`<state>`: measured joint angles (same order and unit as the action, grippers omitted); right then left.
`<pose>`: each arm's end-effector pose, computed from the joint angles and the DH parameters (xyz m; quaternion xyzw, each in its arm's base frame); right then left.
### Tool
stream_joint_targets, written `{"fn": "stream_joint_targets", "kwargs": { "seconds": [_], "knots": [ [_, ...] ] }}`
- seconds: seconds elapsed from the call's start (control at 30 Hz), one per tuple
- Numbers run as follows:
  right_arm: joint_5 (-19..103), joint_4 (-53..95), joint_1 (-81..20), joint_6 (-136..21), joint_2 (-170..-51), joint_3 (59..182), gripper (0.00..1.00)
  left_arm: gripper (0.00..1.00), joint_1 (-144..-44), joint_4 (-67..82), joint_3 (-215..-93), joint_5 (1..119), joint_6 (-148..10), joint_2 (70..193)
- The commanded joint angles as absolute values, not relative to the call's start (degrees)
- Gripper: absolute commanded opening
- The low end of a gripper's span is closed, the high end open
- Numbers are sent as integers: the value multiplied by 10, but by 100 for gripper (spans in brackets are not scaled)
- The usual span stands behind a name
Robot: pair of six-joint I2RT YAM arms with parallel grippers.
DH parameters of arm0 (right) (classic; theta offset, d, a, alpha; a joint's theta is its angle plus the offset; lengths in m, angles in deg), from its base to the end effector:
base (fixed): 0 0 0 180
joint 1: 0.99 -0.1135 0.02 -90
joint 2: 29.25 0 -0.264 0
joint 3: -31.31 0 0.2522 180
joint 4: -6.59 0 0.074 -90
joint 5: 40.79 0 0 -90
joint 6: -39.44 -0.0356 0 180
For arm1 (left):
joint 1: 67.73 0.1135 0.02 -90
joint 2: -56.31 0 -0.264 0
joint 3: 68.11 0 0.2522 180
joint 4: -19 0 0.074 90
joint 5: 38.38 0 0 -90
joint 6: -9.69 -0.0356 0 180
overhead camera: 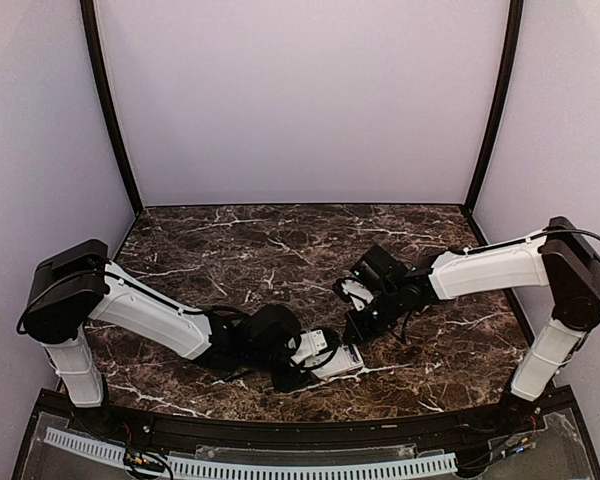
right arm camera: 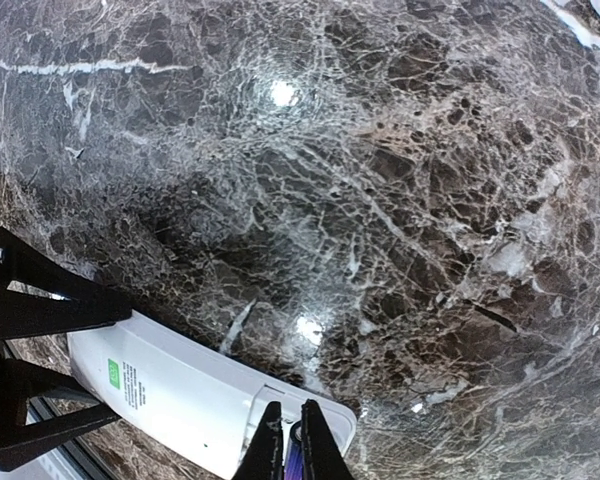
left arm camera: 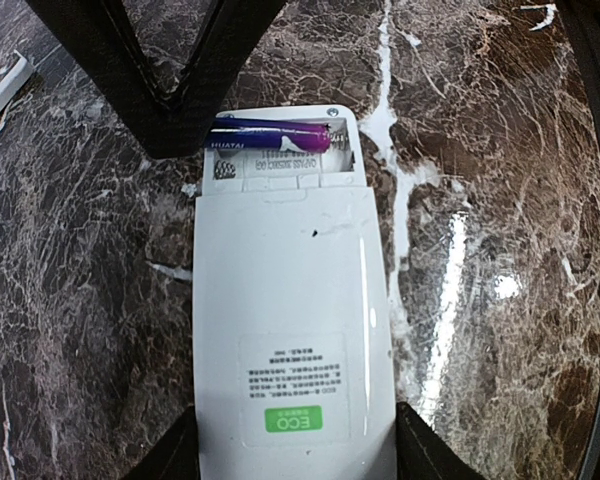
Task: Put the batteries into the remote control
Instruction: Load the battery into the battery compartment.
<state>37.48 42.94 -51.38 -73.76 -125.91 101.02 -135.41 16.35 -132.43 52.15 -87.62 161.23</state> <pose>0.2012 0.2545 0.1642 -0.2504 0.9352 0.2172 0.1244 0.1361 -0.3325 0.1294 0.5602 0.7272 -0.2031 0.3408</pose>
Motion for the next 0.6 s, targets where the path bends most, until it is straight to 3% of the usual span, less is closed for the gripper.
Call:
{"fn": "stream_joint_targets", "kwargs": {
  "seconds": [0.0,0.57],
  "knots": [
    [393,445,-525,-732,-1264,1006,6,37,-1358,93,-1308,502,-889,1643],
    [413,463,-543,-743,-1256,980,4,36,-1359,91,-1311,499,-888,1647]
  ]
}}
